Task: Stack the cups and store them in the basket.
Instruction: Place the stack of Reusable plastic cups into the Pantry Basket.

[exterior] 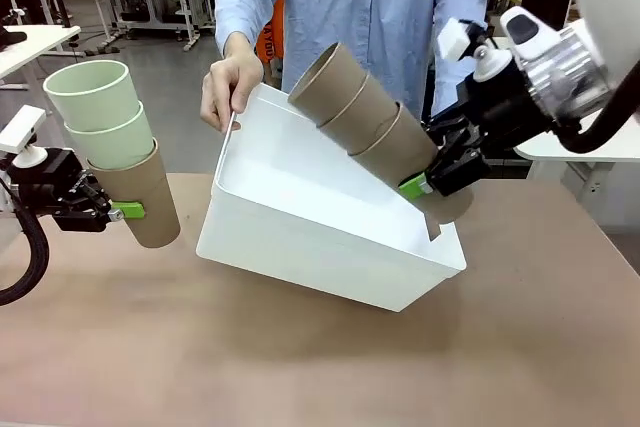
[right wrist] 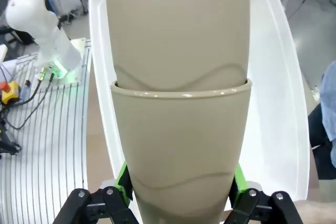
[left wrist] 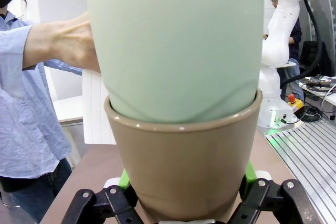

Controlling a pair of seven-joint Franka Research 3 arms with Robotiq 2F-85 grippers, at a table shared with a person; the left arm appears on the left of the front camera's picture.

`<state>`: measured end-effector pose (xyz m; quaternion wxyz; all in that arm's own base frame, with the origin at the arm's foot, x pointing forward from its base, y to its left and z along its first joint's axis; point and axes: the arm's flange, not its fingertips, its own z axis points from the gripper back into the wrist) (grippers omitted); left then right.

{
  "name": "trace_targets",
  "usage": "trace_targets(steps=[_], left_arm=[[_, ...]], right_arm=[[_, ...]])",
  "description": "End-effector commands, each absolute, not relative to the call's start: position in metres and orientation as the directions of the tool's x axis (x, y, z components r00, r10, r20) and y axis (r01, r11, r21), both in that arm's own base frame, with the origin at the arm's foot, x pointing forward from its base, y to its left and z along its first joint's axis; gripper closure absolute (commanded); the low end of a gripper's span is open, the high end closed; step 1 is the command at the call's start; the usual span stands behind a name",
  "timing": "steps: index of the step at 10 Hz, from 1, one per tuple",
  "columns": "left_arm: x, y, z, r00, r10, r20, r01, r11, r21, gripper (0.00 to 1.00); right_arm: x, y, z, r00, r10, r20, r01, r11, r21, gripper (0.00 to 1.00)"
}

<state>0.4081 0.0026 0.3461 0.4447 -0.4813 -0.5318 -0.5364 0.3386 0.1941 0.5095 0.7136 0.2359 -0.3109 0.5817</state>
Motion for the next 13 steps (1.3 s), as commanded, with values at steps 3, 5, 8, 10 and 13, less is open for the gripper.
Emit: trace_targets(steps=[3, 5, 8, 10, 13], left_arm=[[0.406, 0.002, 0.35, -0.154, 0.042, 0.987, 0.987, -0.042, 0.155, 0.14], [0.406, 0.002, 0.35, -0.154, 0.042, 0.987, 0.987, -0.042, 0.155, 0.14], [0.406, 0.002, 0.35, -0.154, 0.042, 0.987, 0.987, -0.042, 0.155, 0.14], [0.406, 0.002, 0.35, -0.154, 0.042, 0.987, 0.987, -0.042, 0.155, 0.14], [0.406, 0.002, 0.35, -0.154, 0.042, 0.987, 0.987, -0.042, 0.155, 0.14]], right_arm=[[0.342, 0.191, 0.514, 0.135, 0.682, 0.718, -0.975, 0.222, -0.028, 0.15], [0.34, 0.189, 0.507, 0.116, 0.686, 0.718, -0.98, 0.196, -0.028, 0.15], [0.396, 0.218, 0.499, 0.145, 0.724, 0.675, -0.983, 0.183, 0.015, 0.15], [0.419, 0.236, 0.488, 0.151, 0.76, 0.632, -0.986, 0.164, 0.037, 0.15], [0.418, 0.268, 0.461, 0.124, 0.826, 0.55, -0.992, 0.095, 0.081, 0.15]])
